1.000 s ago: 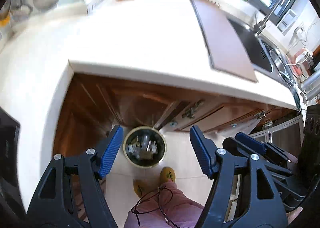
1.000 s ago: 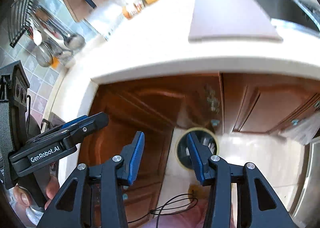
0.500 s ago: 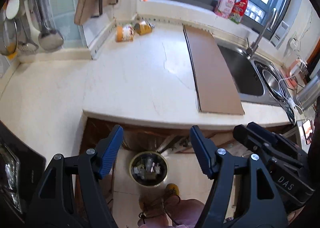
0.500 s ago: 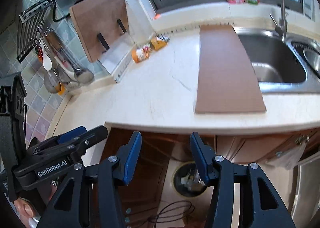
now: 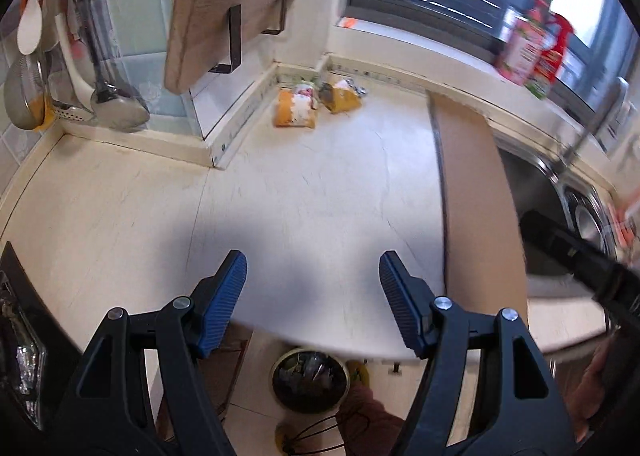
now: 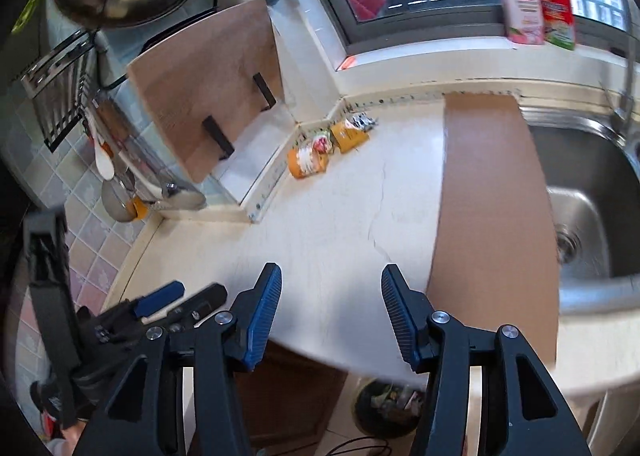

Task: Collect trash
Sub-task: 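Raise both tools back over the counter toward the remaining trash, then grasp the orange cake cup with the left tool while the right tool grasps the yellow snack bag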

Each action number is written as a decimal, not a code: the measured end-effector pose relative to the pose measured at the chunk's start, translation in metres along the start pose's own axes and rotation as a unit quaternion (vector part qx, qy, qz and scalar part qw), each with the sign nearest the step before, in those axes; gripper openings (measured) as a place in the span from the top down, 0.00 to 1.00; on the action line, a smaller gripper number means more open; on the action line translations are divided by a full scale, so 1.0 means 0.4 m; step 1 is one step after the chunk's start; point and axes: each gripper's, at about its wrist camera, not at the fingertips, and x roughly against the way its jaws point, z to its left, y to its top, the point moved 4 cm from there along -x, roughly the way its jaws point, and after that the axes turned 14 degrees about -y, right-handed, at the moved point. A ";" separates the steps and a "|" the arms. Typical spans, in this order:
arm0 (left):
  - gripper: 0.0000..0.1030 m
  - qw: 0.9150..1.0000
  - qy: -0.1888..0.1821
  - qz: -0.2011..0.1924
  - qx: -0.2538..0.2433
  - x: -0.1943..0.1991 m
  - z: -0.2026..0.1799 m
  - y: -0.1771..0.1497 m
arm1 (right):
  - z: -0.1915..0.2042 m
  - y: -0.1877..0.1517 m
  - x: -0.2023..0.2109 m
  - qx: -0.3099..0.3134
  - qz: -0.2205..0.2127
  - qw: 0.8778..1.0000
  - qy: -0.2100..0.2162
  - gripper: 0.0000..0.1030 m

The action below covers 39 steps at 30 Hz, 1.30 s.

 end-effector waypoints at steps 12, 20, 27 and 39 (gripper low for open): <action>0.35 0.994 0.074 -0.019 0.082 -0.370 0.056 0.262 | -0.061 0.469 -0.473 0.073 0.057 0.994 0.059 0.48; 0.35 0.987 0.129 -0.014 0.097 -0.559 0.117 0.345 | 0.002 0.591 -0.786 0.090 0.104 0.987 0.085 0.48; 0.35 0.984 0.135 -0.014 0.119 -0.621 0.158 0.372 | 0.073 0.617 -0.962 0.095 0.137 0.982 0.092 0.48; 0.35 0.983 0.137 -0.021 0.122 -0.670 0.185 0.423 | 0.109 0.574 -1.102 0.142 0.168 0.974 0.057 0.72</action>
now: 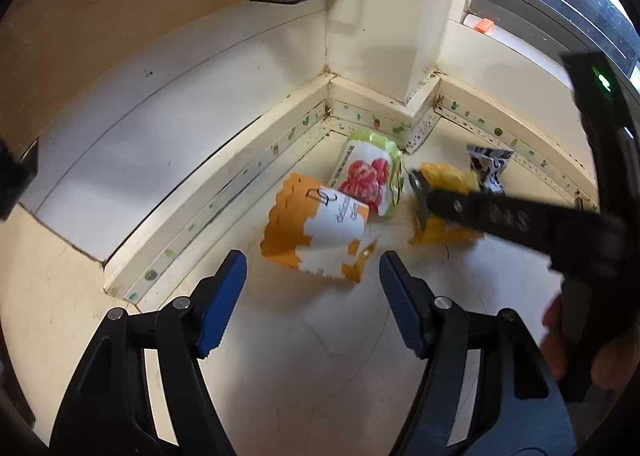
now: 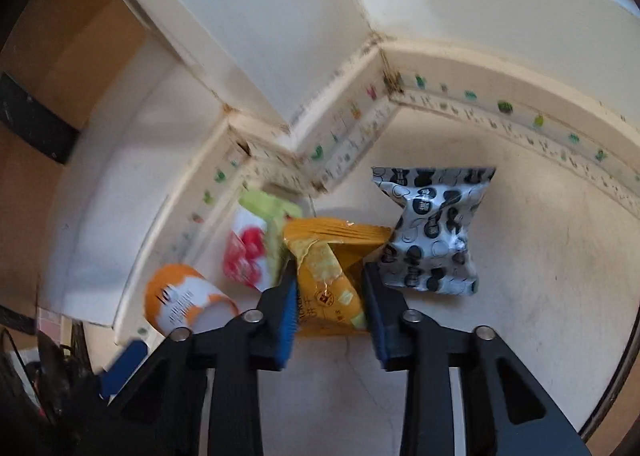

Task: Collect trash
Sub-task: 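Grasp the orange cake cup with the left tool while the right tool grasps the yellow snack bag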

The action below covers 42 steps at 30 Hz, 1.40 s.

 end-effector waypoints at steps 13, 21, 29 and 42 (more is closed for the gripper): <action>0.35 1.000 0.012 0.007 -0.015 -0.053 -0.007 0.019 | -0.073 -0.084 0.018 0.005 0.007 1.000 0.012 0.78; 0.36 1.000 0.016 0.017 -0.014 -0.100 0.003 0.016 | -0.048 -0.120 0.024 0.014 0.003 1.000 0.015 0.78; 0.52 1.000 0.002 0.017 -0.022 -0.115 -0.013 0.010 | -0.061 -0.122 0.040 0.009 0.001 1.000 0.019 0.79; 0.56 0.999 -0.025 0.012 -0.047 -0.023 -0.061 -0.043 | -0.057 -0.180 0.100 -0.002 -0.010 1.000 0.029 0.79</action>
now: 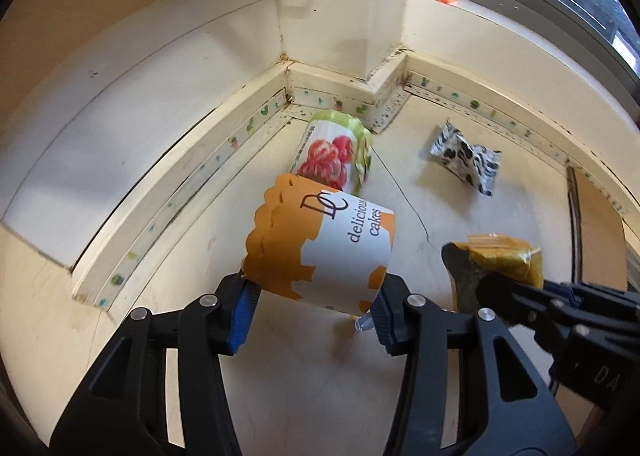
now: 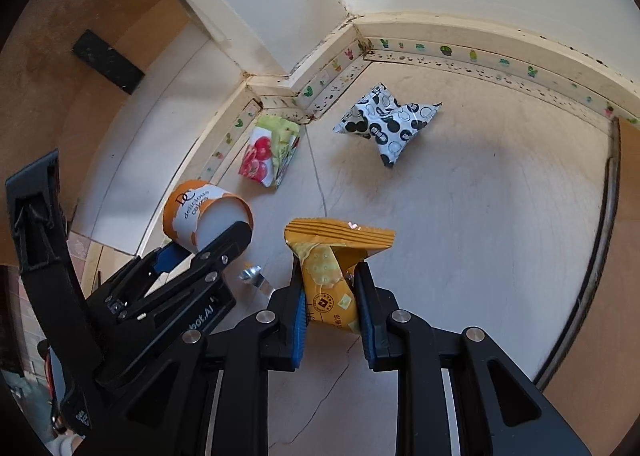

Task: Collect trash
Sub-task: 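Grasp the orange cake cup with the left tool while the right tool grasps the yellow snack bag, then carry the cake cup and snack bag down over the floor bin and open both tools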

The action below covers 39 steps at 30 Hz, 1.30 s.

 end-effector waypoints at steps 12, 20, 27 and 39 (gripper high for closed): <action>0.55 0.998 -0.041 0.013 -0.050 0.198 -0.021 -0.175 | 0.060 -0.157 0.140 -0.015 -0.013 1.000 0.011 0.79; 0.55 0.993 -0.078 0.018 -0.085 0.379 0.008 -0.306 | 0.164 -0.328 0.259 -0.017 -0.025 1.000 0.006 0.79; 0.55 0.988 -0.102 0.027 -0.115 0.520 0.051 -0.438 | 0.253 -0.522 0.344 -0.023 -0.035 0.999 0.005 0.79; 0.56 0.976 -0.131 0.055 -0.166 0.663 0.112 -0.733 | 0.400 -0.928 0.409 -0.023 -0.030 0.999 -0.012 0.79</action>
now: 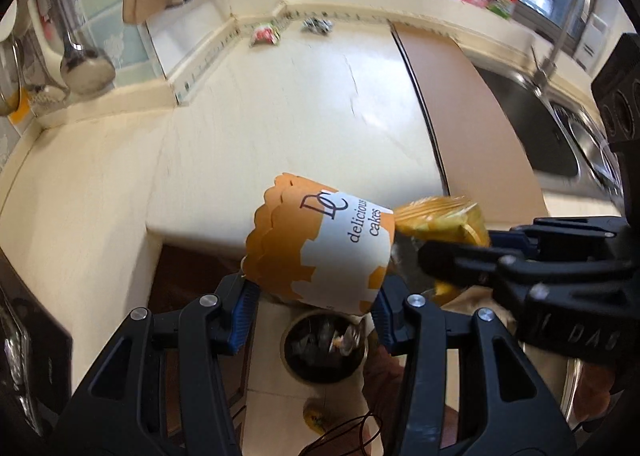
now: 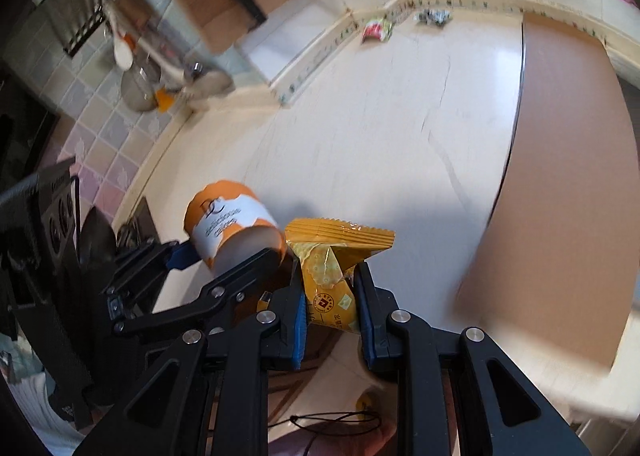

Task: Collect trash
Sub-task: 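Carry the cake cup and snack bag down over the floor bin and open both tools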

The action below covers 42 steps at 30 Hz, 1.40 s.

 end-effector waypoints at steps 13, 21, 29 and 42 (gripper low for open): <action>0.55 0.996 -0.020 0.085 -0.009 -0.237 0.055 -0.372 | -0.002 -0.420 -0.264 -0.004 0.056 0.996 -0.063 0.79; 0.53 0.992 -0.043 0.121 -0.003 -0.488 0.123 -0.529 | -0.082 -0.625 -0.565 -0.043 0.114 0.990 -0.069 0.79; 0.50 0.982 -0.069 0.167 0.054 -0.700 0.210 -0.630 | -0.138 -0.724 -0.805 -0.036 0.138 0.986 -0.081 0.69; 0.50 0.976 -0.036 0.197 0.084 -0.762 0.249 -0.671 | -0.154 -0.749 -0.843 -0.033 0.136 0.988 -0.065 0.54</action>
